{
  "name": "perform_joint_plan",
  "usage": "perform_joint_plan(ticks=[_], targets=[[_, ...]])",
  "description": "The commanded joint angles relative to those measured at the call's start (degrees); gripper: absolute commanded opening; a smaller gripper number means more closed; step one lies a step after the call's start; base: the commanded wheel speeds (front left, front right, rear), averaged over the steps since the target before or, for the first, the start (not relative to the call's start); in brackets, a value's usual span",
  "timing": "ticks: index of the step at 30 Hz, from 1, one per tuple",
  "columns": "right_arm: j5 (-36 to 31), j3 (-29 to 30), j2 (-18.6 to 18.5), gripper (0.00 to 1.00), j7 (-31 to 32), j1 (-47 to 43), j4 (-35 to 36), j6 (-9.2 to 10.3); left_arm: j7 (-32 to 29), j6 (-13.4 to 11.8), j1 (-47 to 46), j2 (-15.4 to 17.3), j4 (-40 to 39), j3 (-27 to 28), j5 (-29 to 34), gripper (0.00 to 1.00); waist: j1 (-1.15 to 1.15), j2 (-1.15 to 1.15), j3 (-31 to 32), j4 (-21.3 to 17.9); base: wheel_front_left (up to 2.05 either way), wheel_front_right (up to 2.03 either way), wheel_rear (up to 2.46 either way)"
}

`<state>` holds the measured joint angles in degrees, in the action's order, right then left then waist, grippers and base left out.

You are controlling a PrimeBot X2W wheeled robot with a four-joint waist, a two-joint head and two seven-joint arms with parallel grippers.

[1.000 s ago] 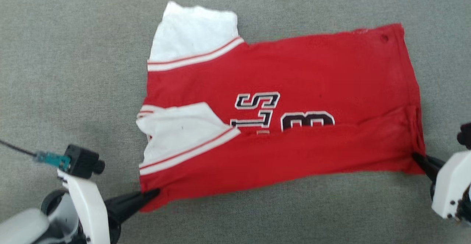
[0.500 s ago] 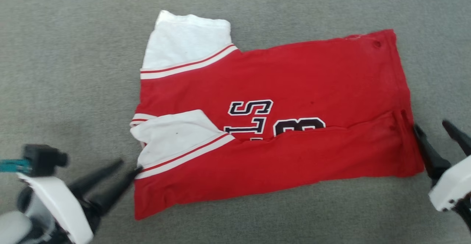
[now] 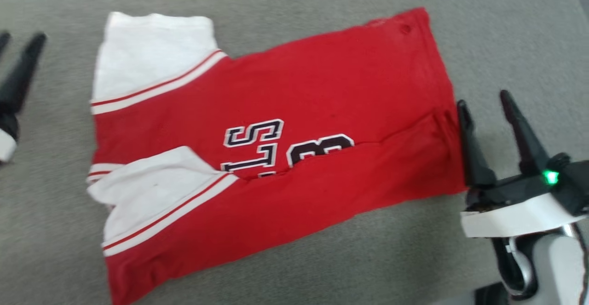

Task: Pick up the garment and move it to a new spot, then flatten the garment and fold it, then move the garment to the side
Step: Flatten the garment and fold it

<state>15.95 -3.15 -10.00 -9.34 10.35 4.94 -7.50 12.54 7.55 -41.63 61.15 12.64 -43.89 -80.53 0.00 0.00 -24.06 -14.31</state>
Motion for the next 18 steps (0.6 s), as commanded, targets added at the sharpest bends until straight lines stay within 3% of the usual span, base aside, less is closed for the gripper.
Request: perform_joint_plan(ticks=[1,4,13,18], targets=[[-0.34,-0.66,1.06,1.00,-1.61,1.03,-0.84,0.03,-3.14,-0.16,-3.64,-0.07,1.79,-0.02,1.17,1.00,0.00,0.00,-3.15,-3.70,0.00,0.00,0.00],[-0.24,-1.13,2.15,1.00,-2.62,1.28,-1.85,0.03,-8.68,-0.16,-7.88,0.13,3.73,-0.74,1.25,1.00,0.00,0.00,-4.52,-5.20,0.00,0.00,0.00],[0.98,-3.24,4.65,1.00,-5.12,2.52,-6.11,0.03,-38.36,-0.16,-22.62,0.61,13.02,-6.97,1.92,1.00,0.00,0.00,-8.78,-9.74,0.00,0.00,0.00],[1.28,-4.35,5.01,1.00,-5.64,3.45,-7.98,0.03,-50.94,-0.16,-25.66,-1.66,16.06,-9.22,-1.76,1.00,0.00,0.00,-9.33,-10.54,0.00,0.00,0.00]])
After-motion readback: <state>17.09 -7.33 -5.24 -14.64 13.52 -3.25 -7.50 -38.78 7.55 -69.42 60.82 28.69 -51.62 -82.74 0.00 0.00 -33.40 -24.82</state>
